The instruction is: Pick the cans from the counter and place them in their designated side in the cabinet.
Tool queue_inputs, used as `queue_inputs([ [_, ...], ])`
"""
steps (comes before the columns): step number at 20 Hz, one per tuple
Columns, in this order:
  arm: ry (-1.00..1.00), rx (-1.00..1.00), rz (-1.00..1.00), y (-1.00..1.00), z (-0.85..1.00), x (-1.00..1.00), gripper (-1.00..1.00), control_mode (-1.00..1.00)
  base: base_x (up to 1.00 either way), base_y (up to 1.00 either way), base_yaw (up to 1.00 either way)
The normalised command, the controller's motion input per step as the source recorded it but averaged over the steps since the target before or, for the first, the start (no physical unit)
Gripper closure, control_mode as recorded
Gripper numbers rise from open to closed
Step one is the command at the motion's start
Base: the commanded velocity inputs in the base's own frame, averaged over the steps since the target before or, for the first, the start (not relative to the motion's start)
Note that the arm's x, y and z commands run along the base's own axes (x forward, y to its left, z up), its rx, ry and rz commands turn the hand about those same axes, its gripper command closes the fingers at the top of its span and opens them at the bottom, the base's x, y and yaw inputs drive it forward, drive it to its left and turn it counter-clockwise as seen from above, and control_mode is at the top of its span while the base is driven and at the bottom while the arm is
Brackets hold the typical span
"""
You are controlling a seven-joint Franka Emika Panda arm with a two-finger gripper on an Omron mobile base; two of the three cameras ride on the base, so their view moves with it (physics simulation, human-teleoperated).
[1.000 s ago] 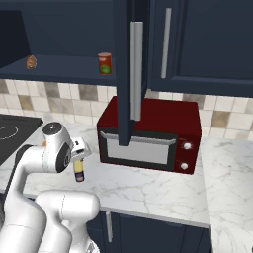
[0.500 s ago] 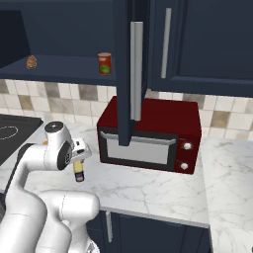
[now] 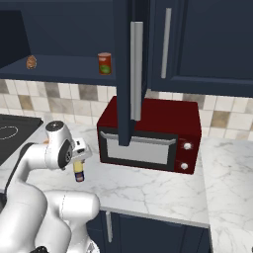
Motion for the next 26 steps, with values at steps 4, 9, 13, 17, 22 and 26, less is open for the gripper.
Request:
queue_inputs([
  [4,-0.08,0.0,0.0,-0.15,-0.45,0.0,-1.0,-1.0,0.0,0.0,0.0],
  [9,-0.07,0.01,0.0,-0.1,-0.57,0.0,-1.0,-1.0,0.0,0.0,0.0],
  [13,-0.06,0.03,0.0,-0.08,-0.7,0.0,-1.0,-1.0,0.0,0.0,0.0],
  [17,-0.07,0.04,0.0,-0.12,-0.69,0.0,-1.0,-1.0,0.0,0.0,0.0],
  [22,-0.07,0.03,0.0,-0.15,-0.87,0.0,-1.0,-1.0,0.0,0.0,0.0],
  [26,-0.08,0.02,0.0,-0.08,-0.85,0.0,-1.0,-1.0,0.0,0.0,0.0],
])
